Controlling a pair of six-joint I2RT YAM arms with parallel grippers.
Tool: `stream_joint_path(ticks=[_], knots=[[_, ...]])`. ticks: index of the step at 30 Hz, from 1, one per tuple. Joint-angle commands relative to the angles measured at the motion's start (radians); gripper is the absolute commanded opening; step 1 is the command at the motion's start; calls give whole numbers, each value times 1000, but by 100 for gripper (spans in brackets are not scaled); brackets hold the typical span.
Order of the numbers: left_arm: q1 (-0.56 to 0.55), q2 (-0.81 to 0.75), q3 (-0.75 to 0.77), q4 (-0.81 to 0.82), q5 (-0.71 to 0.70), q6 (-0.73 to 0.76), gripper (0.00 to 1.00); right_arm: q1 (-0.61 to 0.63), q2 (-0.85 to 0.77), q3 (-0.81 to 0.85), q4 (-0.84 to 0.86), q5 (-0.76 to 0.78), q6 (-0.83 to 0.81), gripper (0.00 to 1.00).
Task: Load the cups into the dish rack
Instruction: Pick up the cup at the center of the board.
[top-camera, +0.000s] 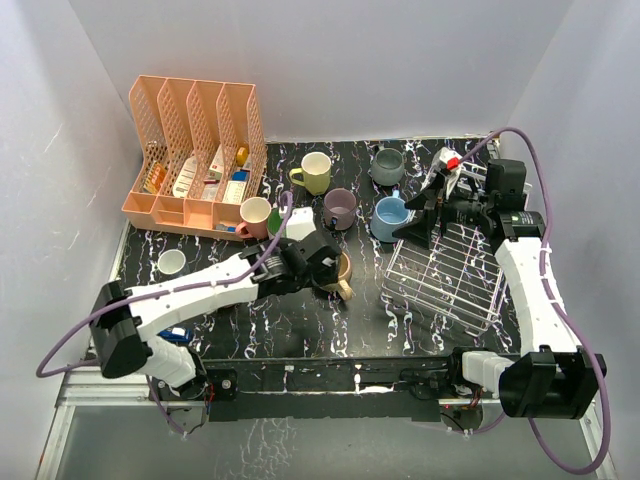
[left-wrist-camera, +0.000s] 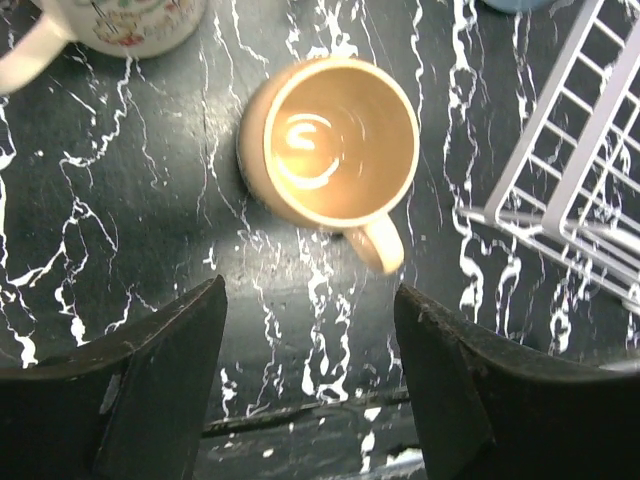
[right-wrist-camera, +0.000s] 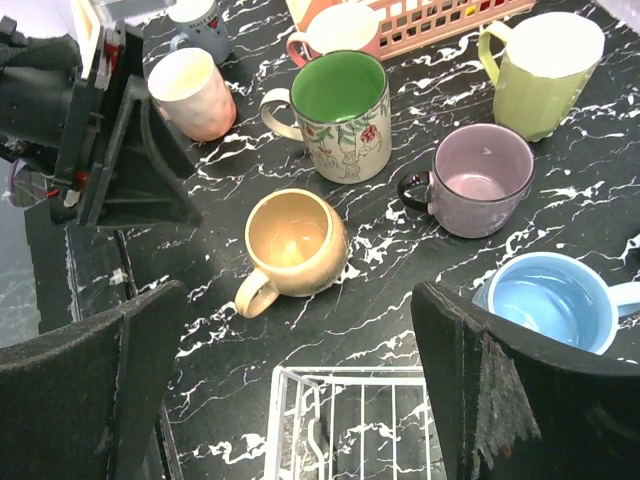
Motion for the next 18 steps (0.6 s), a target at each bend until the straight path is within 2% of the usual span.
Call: stream_joint_path(ticks=[1,8,18], knots=[[8,94,112,-102,-178,-106,63,-3,-26,-48,136,-46,42,98],[54,264,228,-233,-194,-205,54,-3,-21,-90,172,-77,66,98],[138,363,261,-168,-89,-103,53,-3,-39,-97,178,-65,80,98]])
